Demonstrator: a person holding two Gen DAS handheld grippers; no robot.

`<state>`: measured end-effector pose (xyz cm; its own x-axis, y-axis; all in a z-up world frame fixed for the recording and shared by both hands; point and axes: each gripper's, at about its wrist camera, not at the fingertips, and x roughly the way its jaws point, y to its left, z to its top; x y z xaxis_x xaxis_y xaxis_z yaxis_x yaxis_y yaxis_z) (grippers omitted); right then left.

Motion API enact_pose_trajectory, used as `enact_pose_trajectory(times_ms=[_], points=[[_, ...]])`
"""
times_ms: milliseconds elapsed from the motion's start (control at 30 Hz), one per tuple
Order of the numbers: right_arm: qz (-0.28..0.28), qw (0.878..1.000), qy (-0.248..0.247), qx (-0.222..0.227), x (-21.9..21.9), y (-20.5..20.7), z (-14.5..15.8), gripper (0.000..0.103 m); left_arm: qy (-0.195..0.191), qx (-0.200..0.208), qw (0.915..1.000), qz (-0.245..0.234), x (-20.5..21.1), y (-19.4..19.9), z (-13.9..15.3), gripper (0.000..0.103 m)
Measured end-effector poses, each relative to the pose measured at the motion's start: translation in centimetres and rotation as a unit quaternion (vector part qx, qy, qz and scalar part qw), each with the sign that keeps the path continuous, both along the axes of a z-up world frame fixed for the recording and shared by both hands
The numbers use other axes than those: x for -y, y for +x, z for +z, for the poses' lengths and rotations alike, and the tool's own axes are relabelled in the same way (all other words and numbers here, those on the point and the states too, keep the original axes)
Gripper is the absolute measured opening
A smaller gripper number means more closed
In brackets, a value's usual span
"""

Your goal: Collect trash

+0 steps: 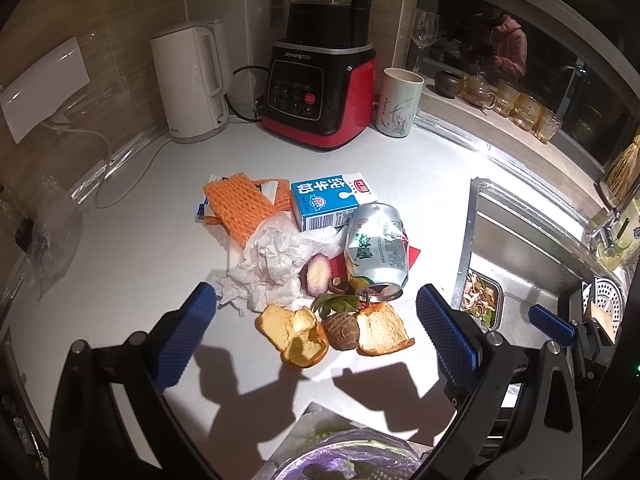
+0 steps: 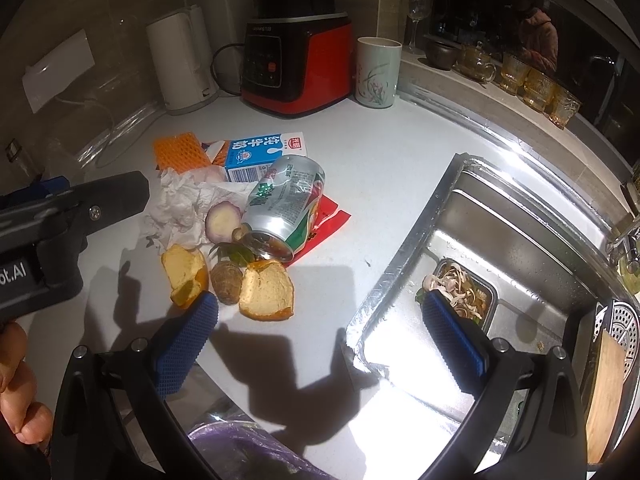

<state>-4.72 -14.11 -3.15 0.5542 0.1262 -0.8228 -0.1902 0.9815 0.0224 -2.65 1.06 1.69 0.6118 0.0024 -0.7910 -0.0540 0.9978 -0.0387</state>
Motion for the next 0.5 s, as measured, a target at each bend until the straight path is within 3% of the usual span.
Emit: enact_pose_trajectory(times_ms=[500], points=[[0.005,1.000,0.000,-0.003,-0.09,0.00,-0.11,0.101,-0.001,-0.001,1.0000,0.000,-0.04,-0.32,-0.51,0.096]])
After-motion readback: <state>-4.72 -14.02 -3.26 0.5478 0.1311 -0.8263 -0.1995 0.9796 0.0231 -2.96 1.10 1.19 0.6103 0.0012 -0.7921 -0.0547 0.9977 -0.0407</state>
